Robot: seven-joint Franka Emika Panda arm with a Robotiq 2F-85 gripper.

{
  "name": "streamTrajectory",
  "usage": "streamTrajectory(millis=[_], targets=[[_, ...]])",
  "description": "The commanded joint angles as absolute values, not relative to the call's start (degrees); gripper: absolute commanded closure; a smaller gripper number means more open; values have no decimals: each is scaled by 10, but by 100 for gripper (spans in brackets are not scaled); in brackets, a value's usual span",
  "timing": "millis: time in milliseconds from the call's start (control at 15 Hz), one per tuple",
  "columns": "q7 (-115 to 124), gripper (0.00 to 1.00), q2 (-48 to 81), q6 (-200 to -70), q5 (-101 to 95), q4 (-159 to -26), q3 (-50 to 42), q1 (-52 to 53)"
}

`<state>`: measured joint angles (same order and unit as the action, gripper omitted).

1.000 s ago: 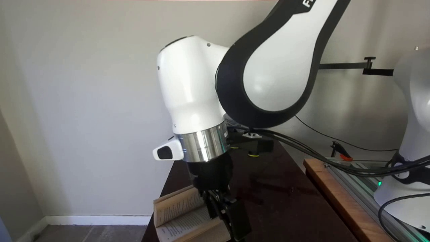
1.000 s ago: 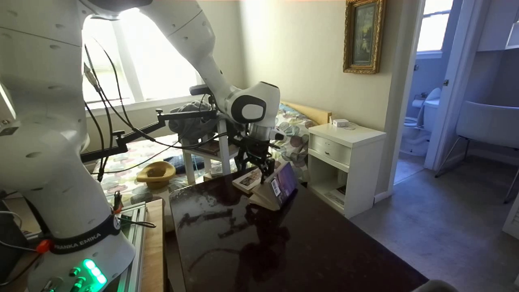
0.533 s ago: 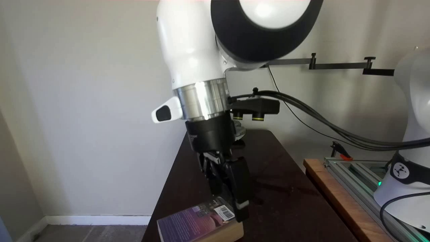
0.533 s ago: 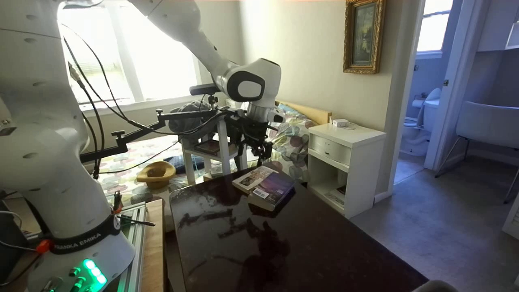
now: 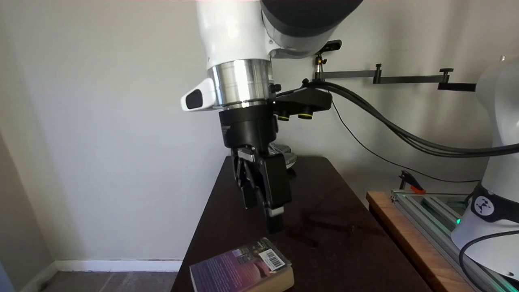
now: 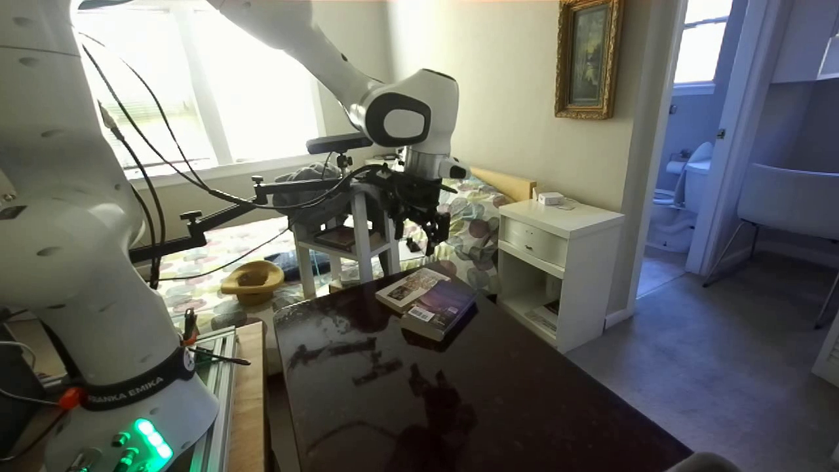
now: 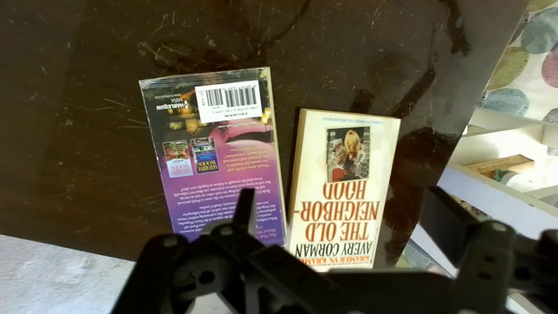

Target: Close the purple book.

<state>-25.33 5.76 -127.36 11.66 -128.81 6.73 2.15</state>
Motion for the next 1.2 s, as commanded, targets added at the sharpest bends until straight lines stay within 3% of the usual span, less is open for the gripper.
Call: streamTrajectory(millis=[0,200,267,400,600,1133], targets=[[-256,34,71,-1297,102,-1288,59,23],[-252,55,80,-1310,91,-1290,55,22],[-255,16,80,-1312,95,-1291,55,20],[-250,17,75,-1321,89,-1297,53,20],[-237,1,63,-1325,97,-1305,49,17],[-202,0,4,-1299,86,-1333,43,20]])
